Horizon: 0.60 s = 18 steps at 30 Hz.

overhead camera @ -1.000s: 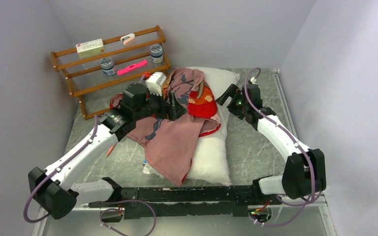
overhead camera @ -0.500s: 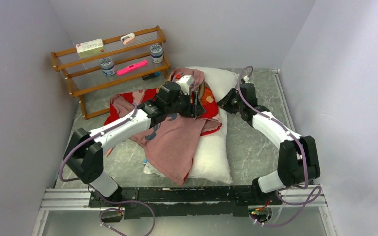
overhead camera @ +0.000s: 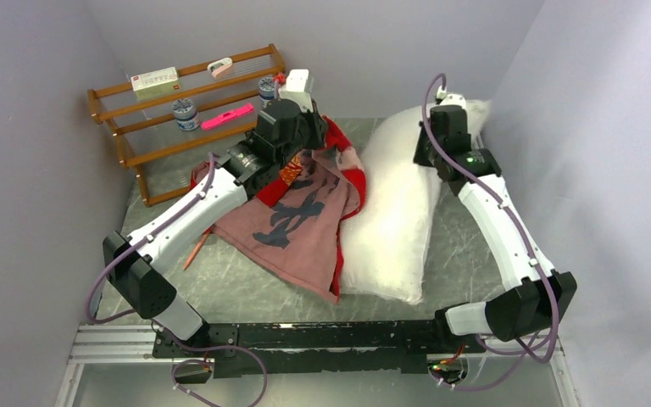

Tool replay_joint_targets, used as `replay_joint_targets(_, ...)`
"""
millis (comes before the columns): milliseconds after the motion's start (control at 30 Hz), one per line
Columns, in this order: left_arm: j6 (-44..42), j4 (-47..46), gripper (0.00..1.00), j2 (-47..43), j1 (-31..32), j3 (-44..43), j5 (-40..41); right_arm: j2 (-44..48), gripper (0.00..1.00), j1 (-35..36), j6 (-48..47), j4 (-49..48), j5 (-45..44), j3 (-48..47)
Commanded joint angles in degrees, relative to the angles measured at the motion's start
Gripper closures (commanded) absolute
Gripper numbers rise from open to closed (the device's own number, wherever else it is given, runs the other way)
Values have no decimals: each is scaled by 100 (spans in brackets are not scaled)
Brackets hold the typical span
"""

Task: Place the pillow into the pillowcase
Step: Pick up the pillow at the center of the board, then place the pillow at the center of the board.

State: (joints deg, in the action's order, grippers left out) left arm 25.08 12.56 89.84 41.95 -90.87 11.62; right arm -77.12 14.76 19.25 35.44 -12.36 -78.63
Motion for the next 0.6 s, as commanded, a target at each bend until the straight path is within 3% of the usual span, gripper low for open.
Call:
replay_joint_targets(0, -503, 562, 95, -25, -57, -637, 1130, 233, 100, -111, -1257, 554, -1445, -1077)
replay_joint_targets(200, -635, 550, 95, -34, -161, -577, 1222, -119, 100, -114, -1655, 562, -1625, -1216)
replay_joint_targets(400, -753, 571, 95, 374, -334, -748, 1225, -194, 100, -108, -1337, 960, -1258, -2212)
replay_joint_targets(567, -704, -294, 95, 737, -464, -664, -299, 176, 100, -114, -803, 1673, -1166, -2146)
